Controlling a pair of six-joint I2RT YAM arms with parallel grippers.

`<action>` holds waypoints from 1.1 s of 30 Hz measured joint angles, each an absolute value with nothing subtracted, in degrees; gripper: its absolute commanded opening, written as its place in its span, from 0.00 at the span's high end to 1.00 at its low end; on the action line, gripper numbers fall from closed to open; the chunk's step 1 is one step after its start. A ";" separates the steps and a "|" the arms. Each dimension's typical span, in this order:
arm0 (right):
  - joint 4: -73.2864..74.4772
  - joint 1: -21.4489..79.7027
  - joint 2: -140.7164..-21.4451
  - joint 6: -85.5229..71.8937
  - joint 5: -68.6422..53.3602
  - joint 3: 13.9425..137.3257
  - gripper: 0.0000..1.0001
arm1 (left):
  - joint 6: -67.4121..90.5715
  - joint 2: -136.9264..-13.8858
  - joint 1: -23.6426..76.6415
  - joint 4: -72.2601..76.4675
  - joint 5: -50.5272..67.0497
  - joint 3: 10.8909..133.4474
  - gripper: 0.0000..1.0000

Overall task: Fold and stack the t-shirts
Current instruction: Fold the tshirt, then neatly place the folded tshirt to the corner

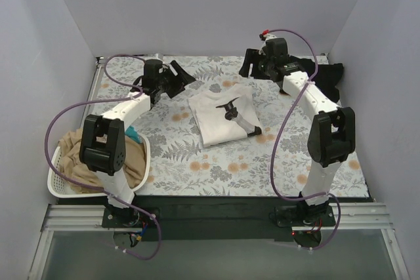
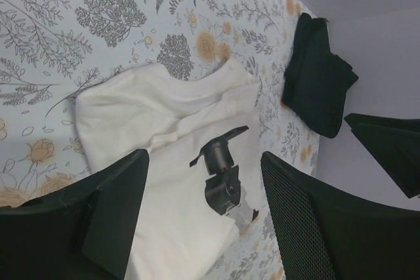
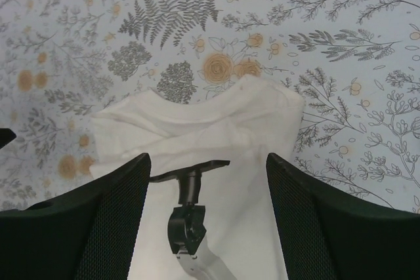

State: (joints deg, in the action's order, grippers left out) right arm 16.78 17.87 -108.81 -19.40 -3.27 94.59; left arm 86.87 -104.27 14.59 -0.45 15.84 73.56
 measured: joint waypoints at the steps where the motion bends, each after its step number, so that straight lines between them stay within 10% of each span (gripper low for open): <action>1: 16.27 17.56 -107.57 -19.14 -4.64 93.49 0.22 | 86.06 -103.18 14.66 -0.73 15.81 72.88 0.32; 21: 10.15 5.58 -99.57 -11.25 -36.29 66.52 0.20 | 79.66 -96.68 23.20 -4.78 13.08 55.48 0.34; 25: 9.85 5.45 -99.59 -10.00 -38.11 65.71 0.02 | 79.66 -97.89 25.26 -4.86 10.98 55.55 0.35; 33: 8.73 3.53 -101.03 -7.18 -39.64 64.60 0.02 | 79.68 -101.16 27.57 -6.52 7.75 56.05 0.39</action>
